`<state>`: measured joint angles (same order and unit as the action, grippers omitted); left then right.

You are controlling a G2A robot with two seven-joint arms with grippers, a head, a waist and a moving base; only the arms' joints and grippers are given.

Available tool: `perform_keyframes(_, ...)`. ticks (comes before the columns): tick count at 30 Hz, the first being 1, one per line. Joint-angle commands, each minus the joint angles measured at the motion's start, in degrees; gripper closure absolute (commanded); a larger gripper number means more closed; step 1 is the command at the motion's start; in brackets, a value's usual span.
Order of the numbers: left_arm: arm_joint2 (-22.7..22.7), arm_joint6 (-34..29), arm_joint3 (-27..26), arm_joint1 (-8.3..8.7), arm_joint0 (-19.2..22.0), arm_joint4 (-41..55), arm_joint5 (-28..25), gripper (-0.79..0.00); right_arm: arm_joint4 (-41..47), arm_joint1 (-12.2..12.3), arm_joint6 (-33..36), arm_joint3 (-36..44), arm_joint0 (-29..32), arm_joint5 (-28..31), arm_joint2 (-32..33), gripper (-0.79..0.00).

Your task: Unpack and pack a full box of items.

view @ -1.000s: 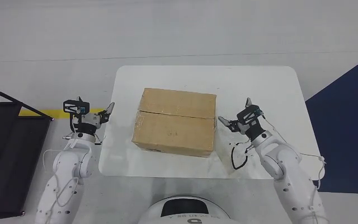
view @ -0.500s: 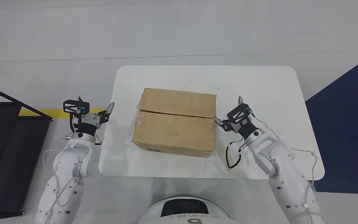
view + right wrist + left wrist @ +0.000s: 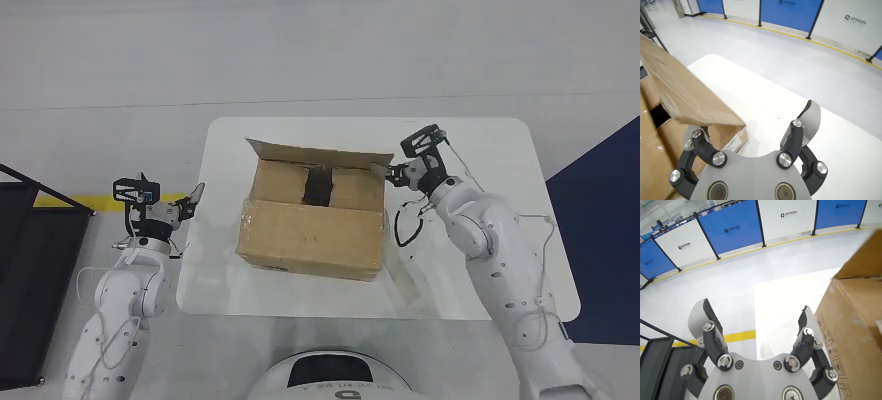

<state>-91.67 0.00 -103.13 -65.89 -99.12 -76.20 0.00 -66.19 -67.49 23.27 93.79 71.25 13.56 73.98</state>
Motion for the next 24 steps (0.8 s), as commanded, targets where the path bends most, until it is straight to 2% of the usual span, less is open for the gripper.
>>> perform_keyframes(1, 0.0, 0.0, 0.0, 0.0, 0.0, 0.0, 0.0, -0.785, 0.11, -0.46, 1.25, -3.69, -3.43, -3.25, -1.47, -0.785)
perform_keyframes(4, 0.0, 0.0, 0.0, 0.0, 0.0, 0.0, 0.0, -0.785, -0.7, -1.2, 3.88, -7.91, -6.37, -8.35, -3.72, -0.785)
perform_keyframes(8, 0.0, 0.0, 0.0, 0.0, 0.0, 0.0, 0.0, -0.785, -1.11, -1.43, 5.3, -9.34, -6.97, -10.29, -4.11, -0.785)
perform_keyframes(11, 0.0, 0.0, 0.0, 0.0, 0.0, 0.0, 0.0, -0.785, 0.03, -1.13, 4.38, -6.42, -4.71, -9.22, -2.39, -0.785)
perform_keyframes(15, 0.0, 0.0, 0.0, 0.0, 0.0, 0.0, 0.0, -0.785, 1.21, 0.08, 0.75, 1.41, 2.94, -3.14, 2.74, -0.785)
perform_keyframes(20, 0.0, 0.0, 0.0, 0.0, 0.0, 0.0, 0.0, -0.785, 5.08, 1.74, -3.87, 7.78, 14.41, 9.86, 10.85, -0.785)
perform_keyframes(22, 0.0, 0.0, 0.0, 0.0, 0.0, 0.0, 0.0, -0.785, 3.1, 2.52, -6.26, 8.89, 18.55, 16.92, 13.95, -0.785)
perform_keyframes(24, 0.0, 0.0, 0.0, 0.0, 0.0, 0.0, 0.0, -0.785, 0.08, 2.92, -8.62, 9.3, 20.86, 19.64, 15.57, -0.785)
